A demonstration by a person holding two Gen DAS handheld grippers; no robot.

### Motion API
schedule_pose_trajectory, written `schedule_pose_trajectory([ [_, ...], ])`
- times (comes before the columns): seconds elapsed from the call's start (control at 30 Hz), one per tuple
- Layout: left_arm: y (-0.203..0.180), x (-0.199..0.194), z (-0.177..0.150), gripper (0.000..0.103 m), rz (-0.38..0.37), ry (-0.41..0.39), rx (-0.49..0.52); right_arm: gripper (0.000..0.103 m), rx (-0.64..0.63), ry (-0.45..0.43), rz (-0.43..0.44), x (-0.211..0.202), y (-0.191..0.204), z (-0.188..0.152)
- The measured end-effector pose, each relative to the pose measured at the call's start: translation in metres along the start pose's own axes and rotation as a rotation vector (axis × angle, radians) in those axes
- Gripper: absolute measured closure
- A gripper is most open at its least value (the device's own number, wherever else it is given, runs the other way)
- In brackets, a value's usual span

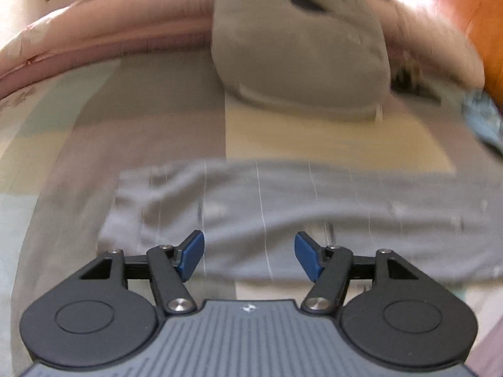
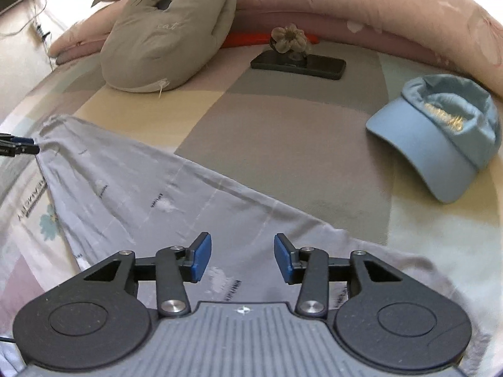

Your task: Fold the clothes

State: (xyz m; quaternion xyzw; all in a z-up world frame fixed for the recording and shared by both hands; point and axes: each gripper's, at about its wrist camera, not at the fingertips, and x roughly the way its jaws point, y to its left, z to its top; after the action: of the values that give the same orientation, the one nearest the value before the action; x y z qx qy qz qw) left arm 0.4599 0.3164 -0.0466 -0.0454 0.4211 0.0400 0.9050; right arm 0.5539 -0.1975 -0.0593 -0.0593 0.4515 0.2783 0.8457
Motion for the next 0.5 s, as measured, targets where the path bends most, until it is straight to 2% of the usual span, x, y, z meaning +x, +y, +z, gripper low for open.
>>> schedule_pose_trajectory([
  [0.07, 0.012, 0.015, 0.011, 0.038, 0.032, -0.004, -0.045, 0.053, 0.019, 0.001, -0.004, 0.002, 0.004, 0.0],
  [0.13, 0.026, 0.035, 0.019, 0.038, 0.073, 0.026, -0.09, 0.053, 0.037, -0.008, -0.01, 0.001, 0.008, 0.001],
  [0.23, 0.046, 0.055, 0.027, 0.037, 0.06, 0.03, -0.167, 0.053, 0.048, -0.019, -0.02, -0.004, 0.012, 0.002],
  [0.37, 0.055, 0.059, 0.038, 0.038, 0.034, -0.002, -0.169, 0.052, 0.055, -0.028, -0.039, -0.011, 0.015, 0.001],
  [0.5, 0.039, 0.044, 0.043, 0.041, 0.049, -0.019, -0.089, 0.05, 0.067, -0.032, -0.042, -0.014, 0.017, 0.001],
])
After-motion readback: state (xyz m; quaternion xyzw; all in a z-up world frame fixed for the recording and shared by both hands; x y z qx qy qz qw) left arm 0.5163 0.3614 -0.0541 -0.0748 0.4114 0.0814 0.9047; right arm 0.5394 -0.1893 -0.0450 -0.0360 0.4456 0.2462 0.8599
